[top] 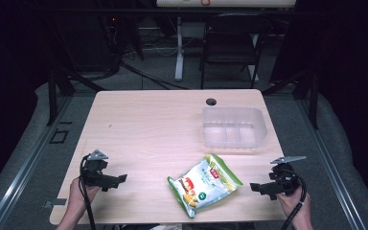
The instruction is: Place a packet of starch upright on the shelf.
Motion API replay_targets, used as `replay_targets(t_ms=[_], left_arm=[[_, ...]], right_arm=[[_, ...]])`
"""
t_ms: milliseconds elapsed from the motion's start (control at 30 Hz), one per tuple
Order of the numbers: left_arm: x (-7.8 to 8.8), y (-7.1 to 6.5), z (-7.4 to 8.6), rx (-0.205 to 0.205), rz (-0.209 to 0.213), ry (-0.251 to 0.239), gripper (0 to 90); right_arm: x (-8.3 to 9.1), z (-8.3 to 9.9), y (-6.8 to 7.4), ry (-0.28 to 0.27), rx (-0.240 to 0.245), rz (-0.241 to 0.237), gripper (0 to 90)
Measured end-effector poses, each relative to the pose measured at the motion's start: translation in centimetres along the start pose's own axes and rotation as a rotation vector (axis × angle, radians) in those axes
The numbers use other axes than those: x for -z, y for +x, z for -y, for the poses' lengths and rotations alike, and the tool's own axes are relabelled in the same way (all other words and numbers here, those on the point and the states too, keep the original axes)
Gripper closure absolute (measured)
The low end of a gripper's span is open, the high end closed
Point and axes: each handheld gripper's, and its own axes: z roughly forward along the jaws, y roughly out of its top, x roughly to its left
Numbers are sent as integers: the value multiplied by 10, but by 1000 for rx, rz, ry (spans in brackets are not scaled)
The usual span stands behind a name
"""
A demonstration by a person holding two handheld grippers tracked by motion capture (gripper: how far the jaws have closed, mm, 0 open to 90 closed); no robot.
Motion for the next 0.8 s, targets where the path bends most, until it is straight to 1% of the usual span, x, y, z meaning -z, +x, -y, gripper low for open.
replay_targets(t_ms=[100,167,233,300,333,367,433,467,500,600,700,733,800], left_arm=[[0,0,0,-2,1,1,2],[0,0,0,-4,2,1,2],[0,0,0,-4,1,0,2],[0,0,0,-4,1,0,2],[0,0,0,-5,3,0,2],[0,0,0,-5,3,2,2],[0,0,0,-6,4,3,2],[0,0,0,-5,4,4,2],[0,0,0,-5,3,4,2],[0,0,-1,-4,8,13,2],[0,0,-1,-5,9,19,2],[0,0,-1,-6,7,12,2],[0,-1,0,-6,3,5,2]], right_arm=[[0,-1,5,3,0,-22,0],[0,-1,7,0,-1,-21,0],[0,-1,11,5,5,-46,0],[-1,-1,15,6,13,-56,2],[-1,-1,19,7,13,-65,30],[-1,-1,20,15,24,-67,30],[-2,-1,23,14,26,-82,54],[-2,-1,23,14,26,-82,54],[-3,-1,25,14,29,-90,75],[-7,-1,30,17,31,-136,81],[-13,-2,38,53,41,-165,85],[-17,-3,42,71,50,-166,95],[-20,-4,46,78,53,-170,122]])
